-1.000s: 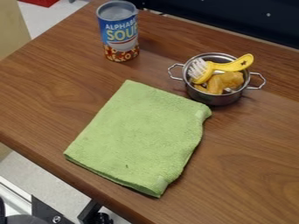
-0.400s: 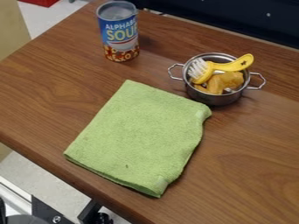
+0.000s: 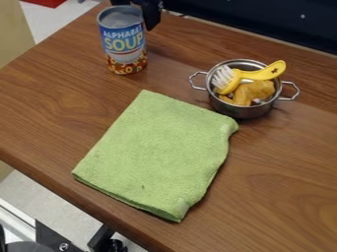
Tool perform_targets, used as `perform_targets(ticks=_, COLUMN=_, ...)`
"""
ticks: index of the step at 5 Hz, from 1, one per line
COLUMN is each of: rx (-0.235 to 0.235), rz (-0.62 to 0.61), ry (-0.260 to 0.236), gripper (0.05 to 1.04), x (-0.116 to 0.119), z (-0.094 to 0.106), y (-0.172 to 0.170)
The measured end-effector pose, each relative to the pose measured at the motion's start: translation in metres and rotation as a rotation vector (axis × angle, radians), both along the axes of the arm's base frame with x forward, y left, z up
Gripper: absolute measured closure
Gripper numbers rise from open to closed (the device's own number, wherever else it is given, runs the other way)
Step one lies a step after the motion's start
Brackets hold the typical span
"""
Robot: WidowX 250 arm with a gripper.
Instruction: Moved the can to the left side of the green cloth.
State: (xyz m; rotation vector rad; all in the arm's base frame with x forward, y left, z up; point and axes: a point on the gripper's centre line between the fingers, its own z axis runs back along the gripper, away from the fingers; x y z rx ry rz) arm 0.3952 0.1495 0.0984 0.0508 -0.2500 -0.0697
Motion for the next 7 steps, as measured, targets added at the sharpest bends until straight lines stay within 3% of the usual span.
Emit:
perform_targets(ticks=1, rx=0.038, rz=-0.004, ry=0.031, gripper=0.085, x=-0.012, z=0.000, y=0.002)
perform_targets(ticks=2, rx=0.044, rz=-0.025, ry=0.056, gripper=0.086, x=-0.030, z=0.001, y=0.000)
perform_targets(ticks=4, rx=0.096, rz=-0.035, ry=0.053, gripper=0.085, x=-0.067, z=-0.001, y=0.002)
perform_targets(ticks=5, rx=0.095, rz=-0.057, ry=0.050, gripper=0.085, x=-0.087, z=-0.005, y=0.002)
perform_targets(ticks=7, rx=0.062, rz=-0.070, ry=0.088, gripper=0.085, x=-0.129, z=-0.004, y=0.000)
